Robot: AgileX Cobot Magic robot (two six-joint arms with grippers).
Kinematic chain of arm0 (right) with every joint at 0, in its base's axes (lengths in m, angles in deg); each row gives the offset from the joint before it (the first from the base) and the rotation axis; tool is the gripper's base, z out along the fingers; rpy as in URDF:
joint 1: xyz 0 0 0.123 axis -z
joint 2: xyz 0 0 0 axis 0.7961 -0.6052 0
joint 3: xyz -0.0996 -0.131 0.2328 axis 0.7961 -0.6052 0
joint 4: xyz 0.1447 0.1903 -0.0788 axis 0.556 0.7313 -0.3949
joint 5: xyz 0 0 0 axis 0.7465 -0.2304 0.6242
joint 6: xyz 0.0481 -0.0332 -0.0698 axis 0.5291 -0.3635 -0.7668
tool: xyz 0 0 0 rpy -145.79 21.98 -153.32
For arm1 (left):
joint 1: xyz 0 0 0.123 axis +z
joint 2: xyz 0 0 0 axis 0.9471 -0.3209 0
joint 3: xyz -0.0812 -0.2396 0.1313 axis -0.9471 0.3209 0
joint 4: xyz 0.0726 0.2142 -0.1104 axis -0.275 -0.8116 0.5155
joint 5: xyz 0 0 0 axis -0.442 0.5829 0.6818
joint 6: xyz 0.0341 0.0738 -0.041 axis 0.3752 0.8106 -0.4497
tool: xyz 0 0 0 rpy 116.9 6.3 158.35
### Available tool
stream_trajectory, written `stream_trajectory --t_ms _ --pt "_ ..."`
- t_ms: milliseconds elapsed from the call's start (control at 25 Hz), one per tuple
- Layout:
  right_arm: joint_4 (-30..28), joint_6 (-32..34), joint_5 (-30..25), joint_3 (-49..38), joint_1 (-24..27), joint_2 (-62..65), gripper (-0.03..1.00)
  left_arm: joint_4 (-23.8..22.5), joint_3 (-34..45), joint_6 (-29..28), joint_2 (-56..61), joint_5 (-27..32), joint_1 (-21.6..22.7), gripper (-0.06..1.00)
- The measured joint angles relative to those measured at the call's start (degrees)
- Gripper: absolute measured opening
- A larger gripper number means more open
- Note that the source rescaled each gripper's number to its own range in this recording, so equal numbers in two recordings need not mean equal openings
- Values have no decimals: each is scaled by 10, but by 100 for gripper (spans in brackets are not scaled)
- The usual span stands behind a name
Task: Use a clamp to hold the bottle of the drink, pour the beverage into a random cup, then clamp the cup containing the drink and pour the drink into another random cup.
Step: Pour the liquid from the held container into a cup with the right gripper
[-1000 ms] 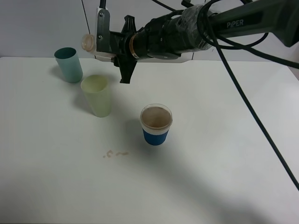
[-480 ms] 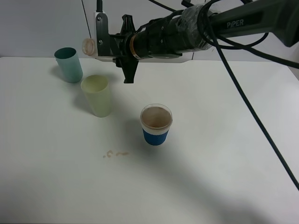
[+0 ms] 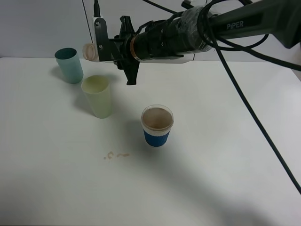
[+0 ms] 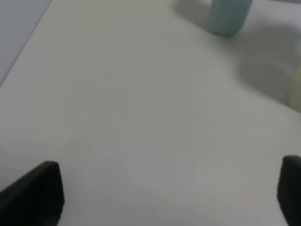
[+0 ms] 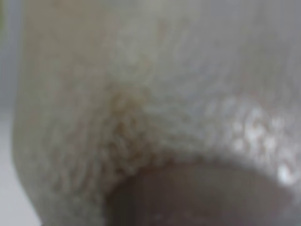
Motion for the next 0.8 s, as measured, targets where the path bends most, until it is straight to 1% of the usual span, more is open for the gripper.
stream_trajectory --t_ms 160,640,800 --pt "-4 0 2 0 -4 -12 0 0 0 0 0 0 0 75" --pt "-64 0 -11 2 -4 -16 0 0 0 0 0 0 0 75" --pt "-78 0 -26 2 -4 -16 0 0 0 0 0 0 0 75"
